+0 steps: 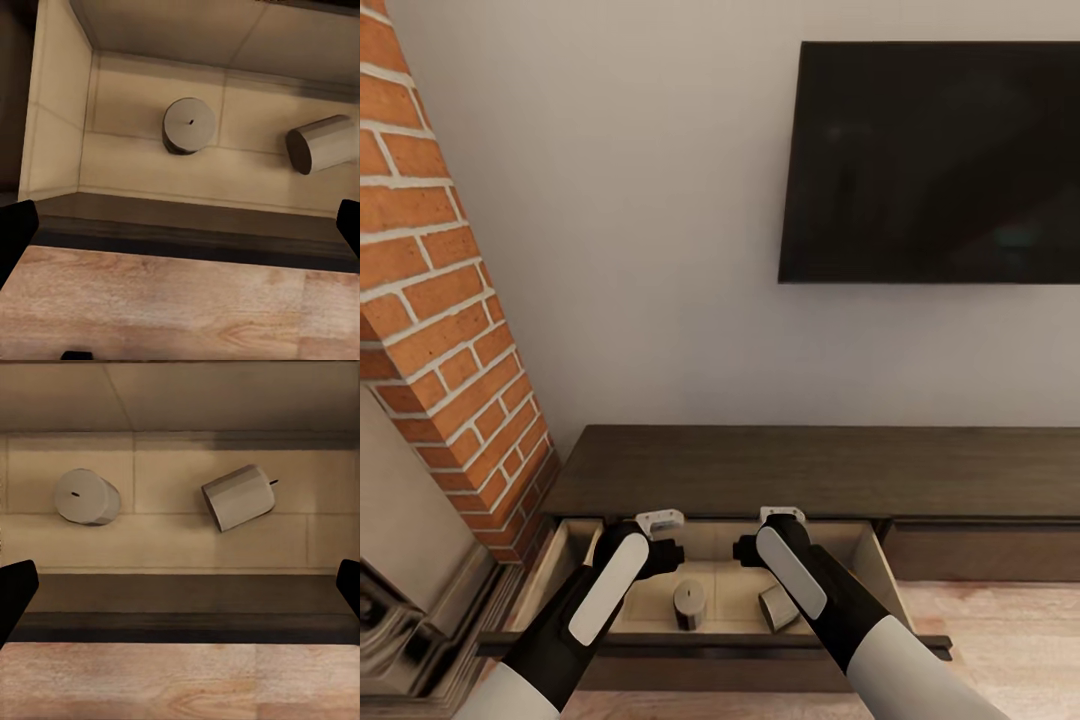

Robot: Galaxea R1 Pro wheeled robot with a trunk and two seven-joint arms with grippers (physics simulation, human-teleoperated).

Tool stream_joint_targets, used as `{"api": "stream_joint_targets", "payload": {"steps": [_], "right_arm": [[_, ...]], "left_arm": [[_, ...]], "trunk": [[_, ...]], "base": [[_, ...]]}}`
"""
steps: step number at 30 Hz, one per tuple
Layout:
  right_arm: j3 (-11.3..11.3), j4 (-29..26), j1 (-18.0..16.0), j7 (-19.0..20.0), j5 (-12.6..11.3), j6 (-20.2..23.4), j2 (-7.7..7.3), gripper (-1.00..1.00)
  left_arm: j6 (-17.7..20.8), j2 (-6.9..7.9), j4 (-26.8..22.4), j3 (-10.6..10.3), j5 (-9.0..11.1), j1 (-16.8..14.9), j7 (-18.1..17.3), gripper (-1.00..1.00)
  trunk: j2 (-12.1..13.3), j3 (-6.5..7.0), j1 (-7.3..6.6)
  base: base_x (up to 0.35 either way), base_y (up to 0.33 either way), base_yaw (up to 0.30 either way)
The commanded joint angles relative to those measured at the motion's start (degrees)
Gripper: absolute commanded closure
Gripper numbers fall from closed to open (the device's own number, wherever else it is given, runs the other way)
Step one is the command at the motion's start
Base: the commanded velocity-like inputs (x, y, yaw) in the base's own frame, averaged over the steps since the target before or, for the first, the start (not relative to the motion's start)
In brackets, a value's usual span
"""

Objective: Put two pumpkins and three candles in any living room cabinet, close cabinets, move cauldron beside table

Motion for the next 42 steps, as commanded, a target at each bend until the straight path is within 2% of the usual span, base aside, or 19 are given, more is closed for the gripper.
{"api": "stream_joint_targets", "payload": {"steps": [1, 20, 32, 42], "right_arm": [[0.1, -0.1, -0.1, -0.6, -0.5, 0.1, -0.02, -1.0], [0.1, 0.0, -0.1, -0.5, -0.5, 0.0, 0.09, -1.0], [0.1, 0.0, -0.1, -0.5, -0.5, 0.0, 0.21, -1.0], [0.1, 0.0, -0.1, -0.2, -0.5, 0.0, 0.1, -1.0]], "left_arm": [[0.1, 0.01, -0.1, -0.1, 0.5, 0.0, 0.6, -1.0], [0.1, -0.01, 0.0, -0.1, 0.5, 0.0, 0.6, -1.0], [0.1, 0.0, -0.6, -0.1, 0.3, 0.0, 0.7, -1.0], [0.1, 0.16, -0.7, 0.0, 0.3, 0.0, 0.7, -1.0]], "trunk": [[0.4, 0.13, -0.23], [8.0, 3.54, -4.4], [8.0, 3.54, -4.4], [8.0, 3.54, -4.4]], "base": [[0.0, 0.0, 0.0], [0.0, 0.0, 0.0], [-0.012, -0.005, 0.0], [-0.087, -0.119, 0.0]]}}
